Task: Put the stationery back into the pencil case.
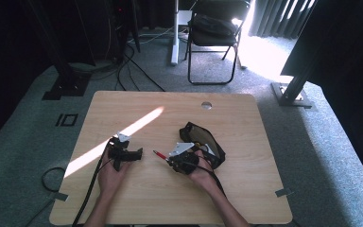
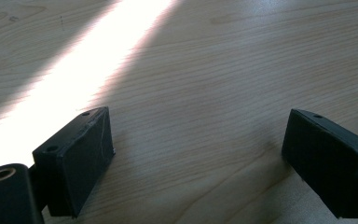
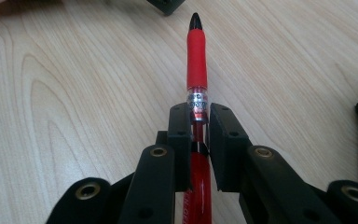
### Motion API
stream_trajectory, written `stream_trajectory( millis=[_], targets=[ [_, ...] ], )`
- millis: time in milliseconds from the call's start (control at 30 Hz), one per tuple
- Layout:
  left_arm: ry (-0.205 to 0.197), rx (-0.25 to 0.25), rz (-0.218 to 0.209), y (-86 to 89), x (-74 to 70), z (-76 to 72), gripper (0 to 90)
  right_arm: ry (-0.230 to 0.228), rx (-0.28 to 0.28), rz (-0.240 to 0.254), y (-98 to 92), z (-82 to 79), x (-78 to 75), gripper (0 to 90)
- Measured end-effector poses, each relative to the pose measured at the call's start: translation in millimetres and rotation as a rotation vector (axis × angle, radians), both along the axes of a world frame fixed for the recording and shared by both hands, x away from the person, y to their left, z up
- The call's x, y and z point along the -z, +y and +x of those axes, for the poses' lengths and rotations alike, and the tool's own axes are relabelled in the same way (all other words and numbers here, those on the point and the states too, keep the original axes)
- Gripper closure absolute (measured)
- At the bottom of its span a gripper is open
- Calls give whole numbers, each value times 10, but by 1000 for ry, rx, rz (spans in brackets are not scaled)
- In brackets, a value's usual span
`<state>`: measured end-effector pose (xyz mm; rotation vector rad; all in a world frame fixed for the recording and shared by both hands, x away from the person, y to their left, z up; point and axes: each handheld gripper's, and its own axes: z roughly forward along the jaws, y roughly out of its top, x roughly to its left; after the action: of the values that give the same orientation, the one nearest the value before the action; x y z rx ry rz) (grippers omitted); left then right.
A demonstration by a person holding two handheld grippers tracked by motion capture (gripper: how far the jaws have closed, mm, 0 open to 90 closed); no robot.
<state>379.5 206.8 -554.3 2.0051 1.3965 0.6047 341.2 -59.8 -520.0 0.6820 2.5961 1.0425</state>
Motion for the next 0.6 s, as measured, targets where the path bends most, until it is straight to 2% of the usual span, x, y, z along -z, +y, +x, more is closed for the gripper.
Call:
stream_trajectory(
  millis=[600],
  targets=[
    [0, 0, 0, 0, 0, 0, 89, -31, 8, 41, -38, -55, -168, 797]
  ],
)
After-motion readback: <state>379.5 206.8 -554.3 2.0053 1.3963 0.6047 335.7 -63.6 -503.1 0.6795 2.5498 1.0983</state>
